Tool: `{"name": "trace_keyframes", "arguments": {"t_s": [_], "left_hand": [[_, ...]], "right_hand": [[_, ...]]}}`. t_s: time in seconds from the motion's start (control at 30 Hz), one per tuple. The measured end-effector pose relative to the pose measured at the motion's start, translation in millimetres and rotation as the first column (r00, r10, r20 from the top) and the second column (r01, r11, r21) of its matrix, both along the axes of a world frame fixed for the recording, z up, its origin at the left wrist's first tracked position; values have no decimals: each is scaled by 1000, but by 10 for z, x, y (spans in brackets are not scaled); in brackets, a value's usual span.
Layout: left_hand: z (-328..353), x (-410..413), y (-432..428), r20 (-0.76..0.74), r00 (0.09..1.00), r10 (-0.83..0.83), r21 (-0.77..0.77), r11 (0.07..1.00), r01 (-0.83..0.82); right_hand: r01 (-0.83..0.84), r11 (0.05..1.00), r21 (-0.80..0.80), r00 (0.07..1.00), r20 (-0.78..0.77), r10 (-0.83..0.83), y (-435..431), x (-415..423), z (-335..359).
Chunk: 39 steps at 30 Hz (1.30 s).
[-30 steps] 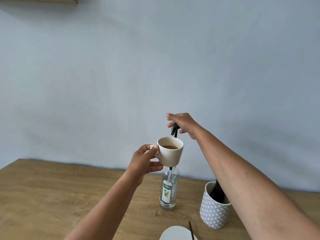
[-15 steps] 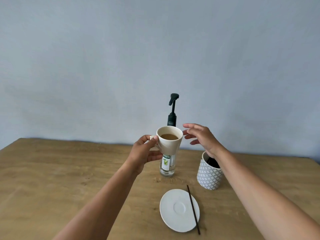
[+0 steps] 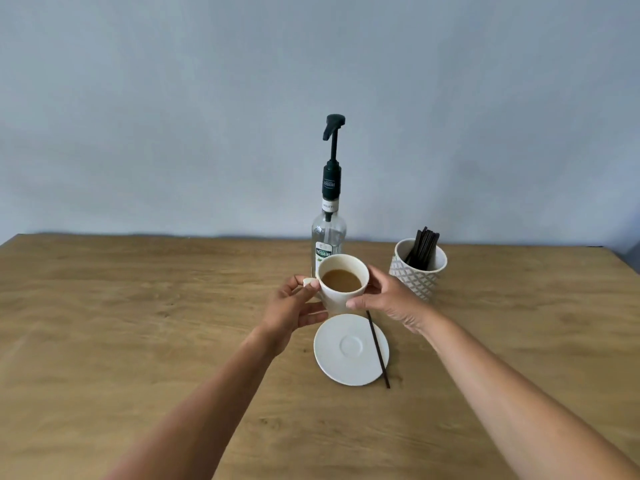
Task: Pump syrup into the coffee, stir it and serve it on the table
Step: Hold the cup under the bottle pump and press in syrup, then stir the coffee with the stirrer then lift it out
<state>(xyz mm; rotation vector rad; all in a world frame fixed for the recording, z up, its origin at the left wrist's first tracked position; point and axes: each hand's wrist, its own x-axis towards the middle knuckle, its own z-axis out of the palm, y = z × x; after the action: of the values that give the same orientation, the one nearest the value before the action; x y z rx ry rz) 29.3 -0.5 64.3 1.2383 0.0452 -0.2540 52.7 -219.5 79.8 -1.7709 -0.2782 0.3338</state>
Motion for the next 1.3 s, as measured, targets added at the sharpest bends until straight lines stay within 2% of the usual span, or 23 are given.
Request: {"name": "trace_keyframes", "arguments": {"t_s": [0.23, 0.4, 0.6, 1.3], "left_hand": [[-475, -194, -86, -63, 997, -44, 1, 999, 45], [-714, -237, -62, -18, 999, -50, 194, 980, 52], [-902, -270, -85, -52, 995, -79, 249, 964, 90], [-1124, -247, -127, 8, 999, -42, 404, 914, 36]], "right_hand": [[79, 992, -98, 997, -1, -80, -31, -232, -419], [89, 985, -146, 995, -26, -93, -55, -323, -620], [81, 973, -217, 992, -74, -99, -98, -377, -821], [39, 974, -225, 991, -116, -67, -151, -416, -889]]}}
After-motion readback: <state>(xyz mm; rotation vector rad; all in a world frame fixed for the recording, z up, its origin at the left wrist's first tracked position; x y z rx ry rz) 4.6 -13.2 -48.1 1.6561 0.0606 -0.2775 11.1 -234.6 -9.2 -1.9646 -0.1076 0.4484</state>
